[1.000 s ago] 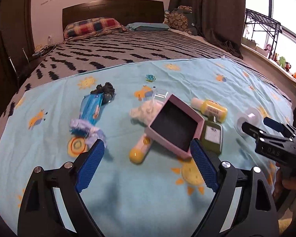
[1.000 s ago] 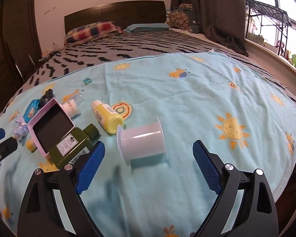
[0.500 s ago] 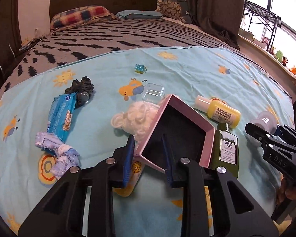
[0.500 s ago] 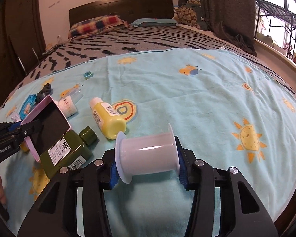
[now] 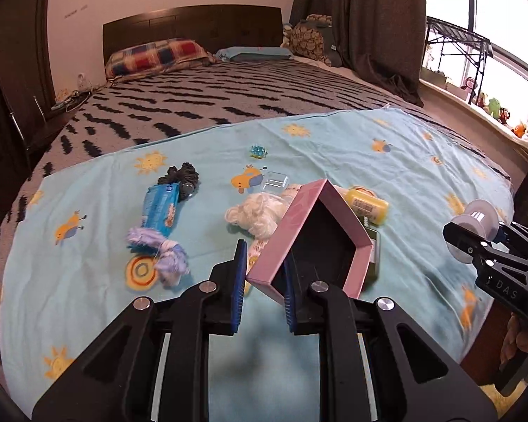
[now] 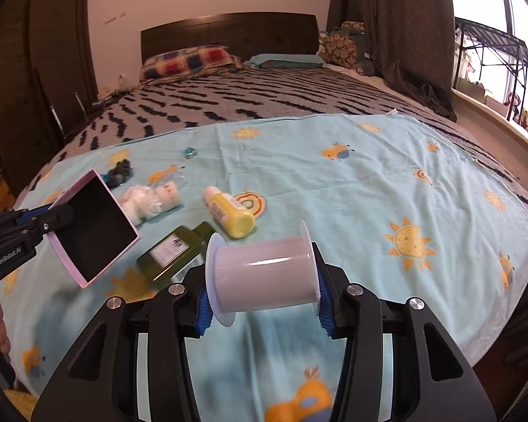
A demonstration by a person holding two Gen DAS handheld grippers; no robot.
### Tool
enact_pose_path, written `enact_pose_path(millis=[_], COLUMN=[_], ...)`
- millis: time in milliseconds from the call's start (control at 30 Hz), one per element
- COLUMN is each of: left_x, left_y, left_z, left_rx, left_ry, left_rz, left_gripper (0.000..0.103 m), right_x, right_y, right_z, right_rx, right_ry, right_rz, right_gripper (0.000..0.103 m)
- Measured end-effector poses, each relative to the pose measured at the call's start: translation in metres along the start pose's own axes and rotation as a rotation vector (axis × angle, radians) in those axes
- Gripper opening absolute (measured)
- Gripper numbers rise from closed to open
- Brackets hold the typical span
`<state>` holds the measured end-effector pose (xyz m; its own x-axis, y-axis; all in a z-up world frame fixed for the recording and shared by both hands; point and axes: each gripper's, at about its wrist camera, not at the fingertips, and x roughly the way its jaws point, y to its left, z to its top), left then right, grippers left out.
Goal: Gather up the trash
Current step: 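Carry the pink box with the left tool while the right tool carries the spool to the bin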
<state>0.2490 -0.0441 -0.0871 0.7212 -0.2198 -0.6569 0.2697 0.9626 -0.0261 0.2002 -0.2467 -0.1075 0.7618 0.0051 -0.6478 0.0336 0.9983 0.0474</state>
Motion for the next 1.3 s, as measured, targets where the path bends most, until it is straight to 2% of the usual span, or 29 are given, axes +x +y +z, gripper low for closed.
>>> enact_pose_path(millis=[333,500,667,933,1300], left_x=[-0.079,-0.103,-0.113,-0.098,-0.042], left_y=[-0.014,-0.025,-0.041,-0.059,-0.074], left_z=[-0.053,-0.091,-0.135,-0.199,-0.269], left_rx=[-0.001,-0.008,-0.001,-0.025,-0.011], left_ry=[-0.026,-0.007,0.045,0.162,0.308], left_rz=[-0.014,-0.046,-0.078,-0.101,-0.087], left_gripper=[0.017,0.017,0.017,0.017,0.017], right_x=[-0.068,-0.092,-0.101,-0.096,-0.053], right_y=[0.023,0.027,0.023,0.011,0.004], right_z=[-0.047,-0.083,-0.12,-0.173,-0.228], right_rx=[-0.002,0.011,0.027,0.039,0.069], right_ry=[0.012,0.043,0.092,0.185,0.33], right_rz=[0.049,0.057,0.057,0.037,0.049], right_gripper=[0.047,0.047,0.047,0.047,0.047])
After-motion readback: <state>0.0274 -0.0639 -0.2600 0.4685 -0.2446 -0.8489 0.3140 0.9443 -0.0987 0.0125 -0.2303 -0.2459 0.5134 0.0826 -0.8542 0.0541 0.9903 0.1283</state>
